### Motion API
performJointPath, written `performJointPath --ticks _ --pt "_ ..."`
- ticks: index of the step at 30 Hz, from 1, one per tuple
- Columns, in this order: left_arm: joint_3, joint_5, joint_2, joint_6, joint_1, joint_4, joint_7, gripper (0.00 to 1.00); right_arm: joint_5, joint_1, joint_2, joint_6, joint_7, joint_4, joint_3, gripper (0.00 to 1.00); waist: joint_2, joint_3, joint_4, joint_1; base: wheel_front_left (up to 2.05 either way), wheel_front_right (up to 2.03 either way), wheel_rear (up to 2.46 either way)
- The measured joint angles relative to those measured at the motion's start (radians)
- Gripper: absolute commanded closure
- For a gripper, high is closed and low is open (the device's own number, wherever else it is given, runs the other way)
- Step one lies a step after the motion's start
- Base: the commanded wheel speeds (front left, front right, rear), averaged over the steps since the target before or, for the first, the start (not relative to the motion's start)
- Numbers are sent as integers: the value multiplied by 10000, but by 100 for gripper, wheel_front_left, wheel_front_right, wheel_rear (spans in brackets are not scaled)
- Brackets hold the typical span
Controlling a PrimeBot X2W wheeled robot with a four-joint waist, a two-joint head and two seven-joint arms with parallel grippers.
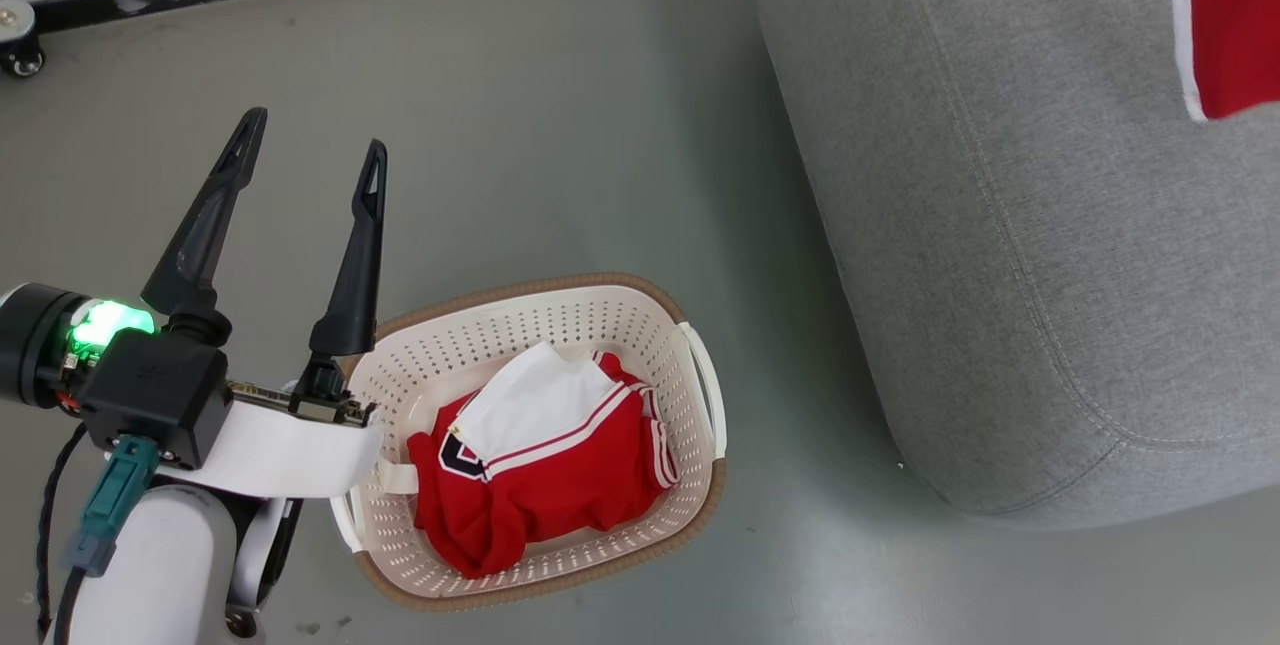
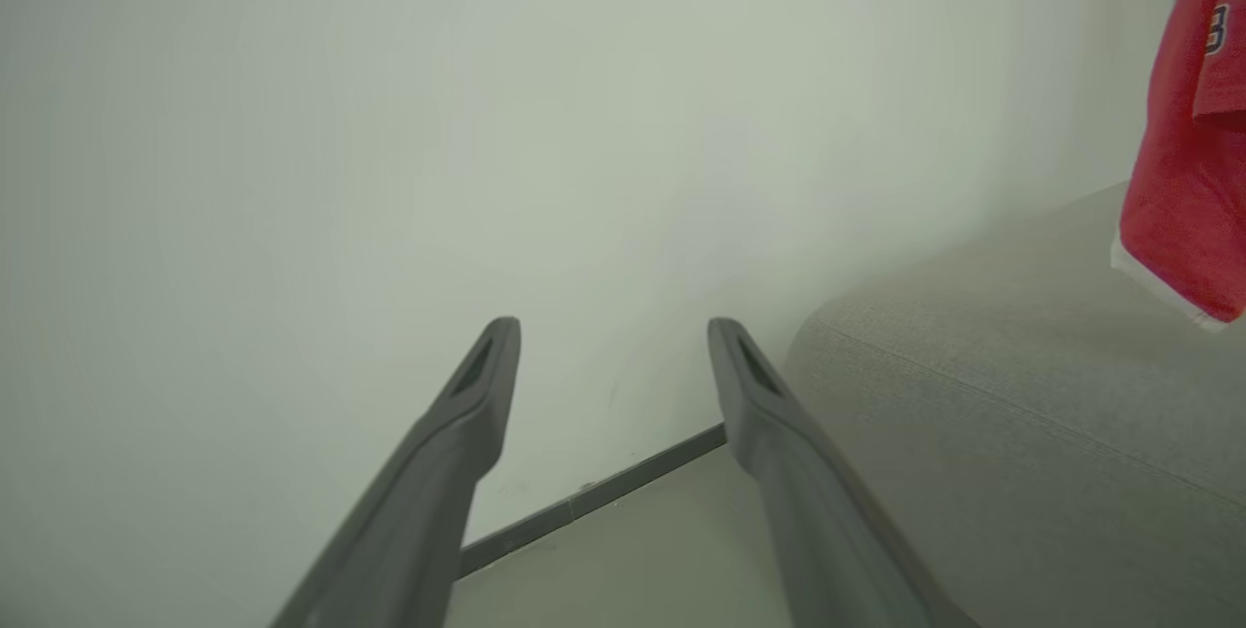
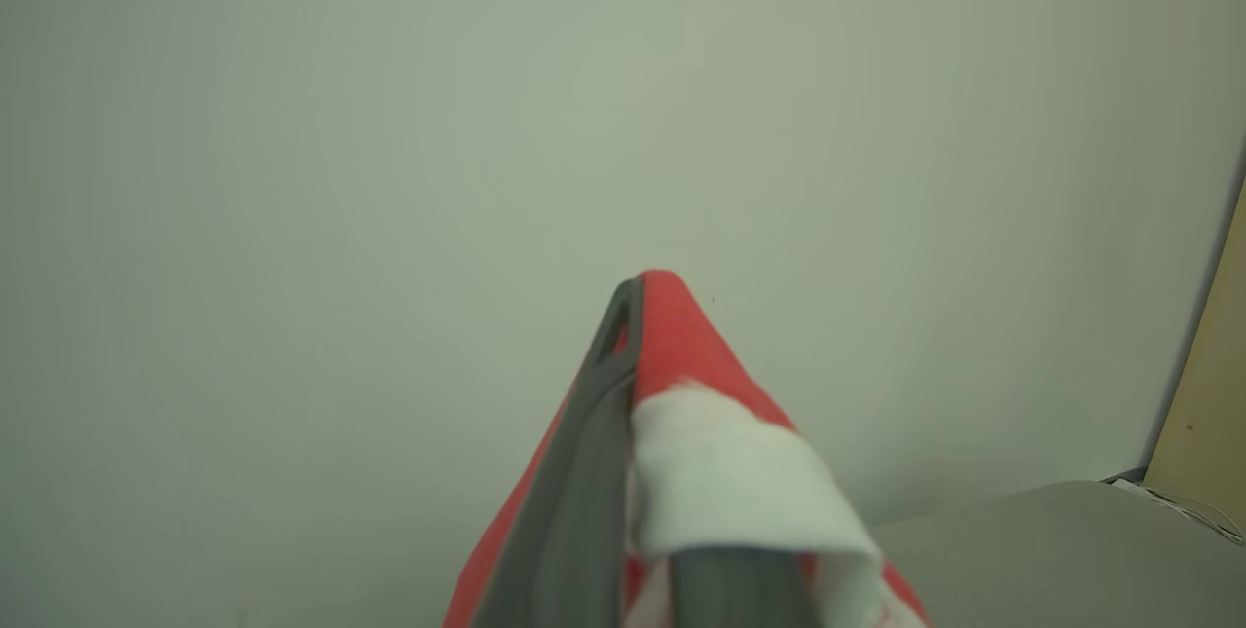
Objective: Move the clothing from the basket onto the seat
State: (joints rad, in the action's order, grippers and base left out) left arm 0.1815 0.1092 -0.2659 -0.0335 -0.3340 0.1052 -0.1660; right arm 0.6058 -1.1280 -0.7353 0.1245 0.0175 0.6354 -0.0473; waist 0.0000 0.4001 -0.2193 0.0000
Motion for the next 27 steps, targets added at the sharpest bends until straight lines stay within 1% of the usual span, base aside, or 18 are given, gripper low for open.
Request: performJointPath --ticks 4,7,10,15,19,21,23,27 --pt "19 0 -123 84 -39 81 159 0 -182 -81 61 0 219 339 25 100 0 178 67 1 0 0 0" --pt "102 -38 -136 201 -40 115 265 0 -378 -144 276 0 351 593 12 100 0 300 86 1 0 0 0" --pt "136 -81 -157 228 -54 163 349 0 -587 -265 470 0 472 874 33 100 0 413 86 0 0 0 0" --pt "151 -98 -203 265 -212 274 476 0 -698 -478 476 0 773 1484 393 100 0 582 74 0 0 0 0" --pt "148 -100 -263 265 -215 351 568 0 -832 -701 360 0 1053 1801 683 100 0 713 61 1 0 0 0" --pt "150 -115 -270 265 -215 389 639 0 -894 -699 370 -2 1068 2002 650 100 0 785 46 0 0 0 0" --pt "173 -136 -259 265 -214 412 686 0 -903 -635 495 -2 1074 2226 523 100 0 865 30 0 0 0 0" --pt "199 -153 -245 265 -215 462 690 0 -1120 -357 957 0 1275 2646 341 100 0 1030 -2 0 0 0 0"
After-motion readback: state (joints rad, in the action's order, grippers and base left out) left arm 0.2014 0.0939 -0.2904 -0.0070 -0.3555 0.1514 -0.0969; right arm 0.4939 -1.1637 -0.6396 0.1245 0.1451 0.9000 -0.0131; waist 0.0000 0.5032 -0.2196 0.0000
